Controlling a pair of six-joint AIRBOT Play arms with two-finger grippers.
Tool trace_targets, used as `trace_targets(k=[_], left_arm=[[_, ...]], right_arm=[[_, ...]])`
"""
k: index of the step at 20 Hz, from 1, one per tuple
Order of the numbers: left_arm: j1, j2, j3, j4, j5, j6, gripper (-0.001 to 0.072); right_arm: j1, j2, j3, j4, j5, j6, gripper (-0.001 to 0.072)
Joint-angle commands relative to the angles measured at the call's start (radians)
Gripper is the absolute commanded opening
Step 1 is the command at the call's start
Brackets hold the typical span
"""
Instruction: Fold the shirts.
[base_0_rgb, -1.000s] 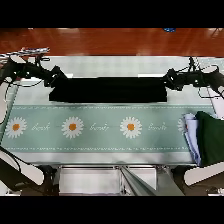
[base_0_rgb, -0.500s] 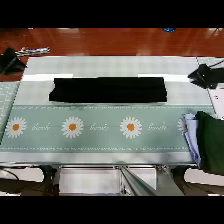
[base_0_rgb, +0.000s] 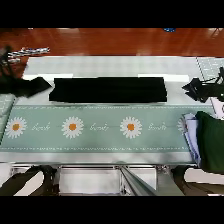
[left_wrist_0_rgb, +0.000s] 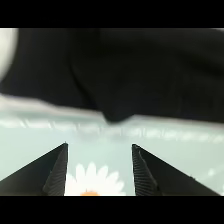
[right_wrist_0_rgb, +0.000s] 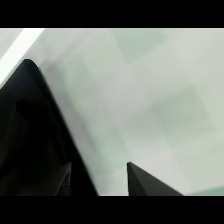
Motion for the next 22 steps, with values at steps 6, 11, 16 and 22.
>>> trace_targets(k=[6, 11, 16, 22], left_arm=[[-0.081, -0.019, -0.156, -0.004, 0.054, -0.044, 0.0504], [-0.081, -0.019, -0.156, -0.029, 0.053, -0.044, 0.0504], [-0.081, -0.019, -0.155, -0.057, 0.05, -0.042, 0.0483], [-0.108, -0.019, -0.154, -0.292, 0.084, 0.145, 0.0021]], right_arm=[[0.169, -0.265, 0.166, 0.114, 0.09, -0.027, 0.0421], [0.285, -0.339, 0.254, 0.115, 0.08, 0.013, 0.0326], [0.315, -0.279, 0.349, 0.103, 0.129, 0.0, 0.0019], [0.287, 0.052, 0.338, -0.257, 0.347, 0.064, 0.0019]])
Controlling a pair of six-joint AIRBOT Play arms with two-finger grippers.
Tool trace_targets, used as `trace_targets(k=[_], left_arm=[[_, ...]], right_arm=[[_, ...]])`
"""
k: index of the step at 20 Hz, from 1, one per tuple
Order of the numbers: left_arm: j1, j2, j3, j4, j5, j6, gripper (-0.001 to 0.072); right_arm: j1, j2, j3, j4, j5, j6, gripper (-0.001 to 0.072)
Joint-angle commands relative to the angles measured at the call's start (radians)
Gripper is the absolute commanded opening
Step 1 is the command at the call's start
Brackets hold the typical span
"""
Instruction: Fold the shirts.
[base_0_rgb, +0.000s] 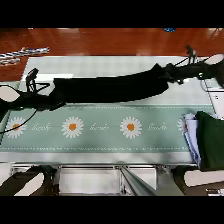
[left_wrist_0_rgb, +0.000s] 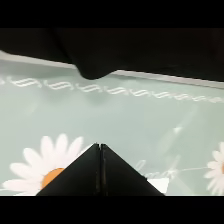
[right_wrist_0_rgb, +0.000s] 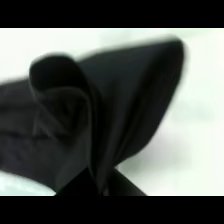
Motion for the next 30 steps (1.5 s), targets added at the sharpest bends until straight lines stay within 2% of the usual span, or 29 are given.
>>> trace_targets(k=[1, 5, 8, 12, 14, 18, 21, 26, 30], left_arm=[[-0.045, -0.001, 0.001, -0.173, 0.066, 0.117, 0.0021], [-0.222, -0.042, 0.009, -0.245, 0.247, 0.141, 0.002], [-0.383, -0.181, 0.109, -0.254, 0.265, 0.141, 0.0019], [-0.563, -0.454, 0.378, -0.254, 0.198, 0.137, 0.002], [-0.639, -0.603, 0.544, -0.253, 0.129, 0.106, 0.002], [-0.781, -0.855, 0.83, -0.254, -0.009, 0.019, 0.002], [-0.862, -0.96, 0.926, -0.255, -0.054, -0.019, 0.002], [-0.892, -0.985, 0.943, -0.272, -0.072, -0.02, 0.002], [-0.726, -0.895, 0.945, -0.263, -0.118, 0.016, 0.002]], right_arm=[[-0.005, 0.219, -0.025, -0.236, 0.149, 0.046, 0.002], [-0.005, 0.544, -0.183, -0.27, 0.183, 0.059, 0.002], [-0.005, 0.756, -0.296, -0.266, 0.215, 0.096, 0.002], [-0.005, 0.933, -0.391, -0.267, 0.232, 0.142, 0.0019], [-0.005, 0.974, -0.41, -0.266, 0.239, 0.157, 0.002], [-0.005, 0.989, -0.413, -0.266, 0.245, 0.16, 0.002], [-0.005, 0.989, -0.413, -0.266, 0.243, 0.159, 0.0019], [-0.005, 0.989, -0.412, -0.267, 0.238, 0.156, 0.0019], [-0.004, 0.973, -0.412, -0.235, 0.226, 0.148, 0.0019]])
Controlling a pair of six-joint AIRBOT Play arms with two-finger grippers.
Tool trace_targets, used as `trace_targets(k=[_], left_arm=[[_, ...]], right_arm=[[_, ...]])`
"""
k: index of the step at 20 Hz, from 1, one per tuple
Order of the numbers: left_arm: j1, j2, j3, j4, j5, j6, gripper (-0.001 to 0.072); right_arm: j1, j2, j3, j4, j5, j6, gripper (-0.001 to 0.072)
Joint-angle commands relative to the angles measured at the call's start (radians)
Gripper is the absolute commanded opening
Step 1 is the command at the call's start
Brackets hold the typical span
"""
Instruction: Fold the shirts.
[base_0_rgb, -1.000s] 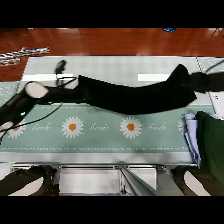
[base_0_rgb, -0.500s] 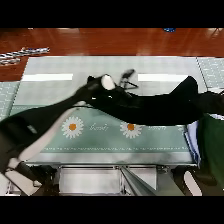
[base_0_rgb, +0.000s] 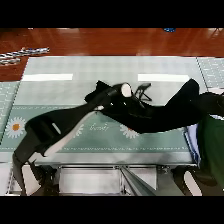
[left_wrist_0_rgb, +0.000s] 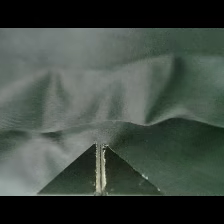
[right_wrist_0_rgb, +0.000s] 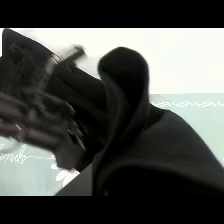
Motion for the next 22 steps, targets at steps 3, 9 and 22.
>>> trace_targets(k=[3, 9, 22], left_arm=[[0.249, 0.177, -0.001, 0.08, -0.121, 0.047, 0.0021], [0.568, 0.677, -0.347, 0.267, -0.145, 0.129, 0.0021], [0.859, 1.302, -1.058, 0.219, -0.061, 0.126, 0.0021]], right_arm=[[0.068, -0.097, 0.007, 0.115, -0.069, -0.024, 0.0019], [0.423, -0.49, 0.246, 0.143, -0.282, -0.011, 0.002], [0.712, -1.24, 0.702, 0.375, -0.452, -0.017, 0.0231]])
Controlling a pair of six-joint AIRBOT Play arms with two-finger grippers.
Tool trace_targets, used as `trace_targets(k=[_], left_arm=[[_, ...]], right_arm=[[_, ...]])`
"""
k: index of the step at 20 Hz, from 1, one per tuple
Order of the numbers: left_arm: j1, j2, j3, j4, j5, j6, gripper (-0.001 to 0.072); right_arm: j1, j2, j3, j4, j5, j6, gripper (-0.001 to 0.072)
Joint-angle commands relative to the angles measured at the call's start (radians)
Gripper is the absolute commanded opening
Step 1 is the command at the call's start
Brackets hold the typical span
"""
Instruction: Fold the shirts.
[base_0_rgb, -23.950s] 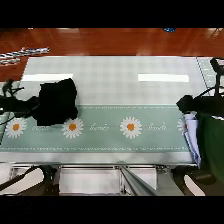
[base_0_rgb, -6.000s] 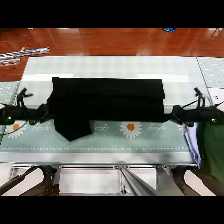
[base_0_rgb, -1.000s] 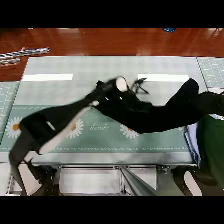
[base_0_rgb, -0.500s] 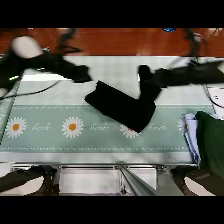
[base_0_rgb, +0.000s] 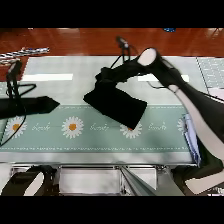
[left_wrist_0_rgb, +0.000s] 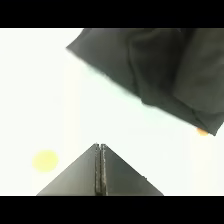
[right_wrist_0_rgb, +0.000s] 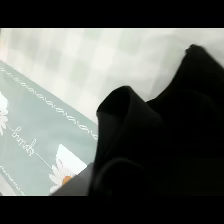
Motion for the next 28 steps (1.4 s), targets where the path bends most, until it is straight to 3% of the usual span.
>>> trace_targets(k=[1, 5, 7, 9, 11, 14, 18, 22, 25, 28], left_arm=[[0.017, 0.029, -0.08, -0.039, 0.014, 0.0, 0.0021], [0.021, 0.011, -0.081, -0.055, 0.017, 0.0, 0.0021], [0.035, 0.012, -0.076, -0.069, 0.016, 0.0, 0.0021], [0.035, 0.012, -0.077, -0.108, 0.024, 0.0, 0.0021], [0.035, 0.012, -0.077, -0.163, 0.039, 0.0, 0.0021], [0.035, 0.012, -0.077, -0.199, 0.06, 0.0, 0.0021], [0.035, 0.014, -0.077, -0.198, 0.041, 0.004, 0.0021], [0.034, 0.014, -0.077, -0.198, 0.042, 0.012, 0.0021], [0.034, 0.014, -0.089, -0.198, 0.042, 0.011, 0.0021], [0.034, 0.014, -0.119, -0.198, 0.042, 0.011, 0.0021]], right_arm=[[0.048, -0.105, 0.041, 0.058, -0.034, -0.001, 0.0426], [-0.032, -0.035, 0.041, 0.064, 0.029, 0.047, 0.0413], [-0.151, 0.07, 0.041, 0.062, 0.183, 0.06, 0.0408], [-0.271, 0.196, 0.041, 0.027, 0.427, 0.058, 0.0408], [-0.338, 0.321, 0.041, -0.109, 0.66, 0.047, 0.0409], [-0.371, 0.517, 0.041, -0.402, 0.747, 0.067, 0.0409], [-0.492, 0.83, -0.092, -0.66, 0.608, 0.15, 0.0409], [-0.654, 1.107, -0.548, -0.732, 0.432, 0.244, 0.0409], [-0.715, 1.206, -0.932, -0.637, 0.293, 0.307, 0.0409], [-0.699, 1.172, -1.214, -0.347, 0.059, 0.315, 0.0409]])
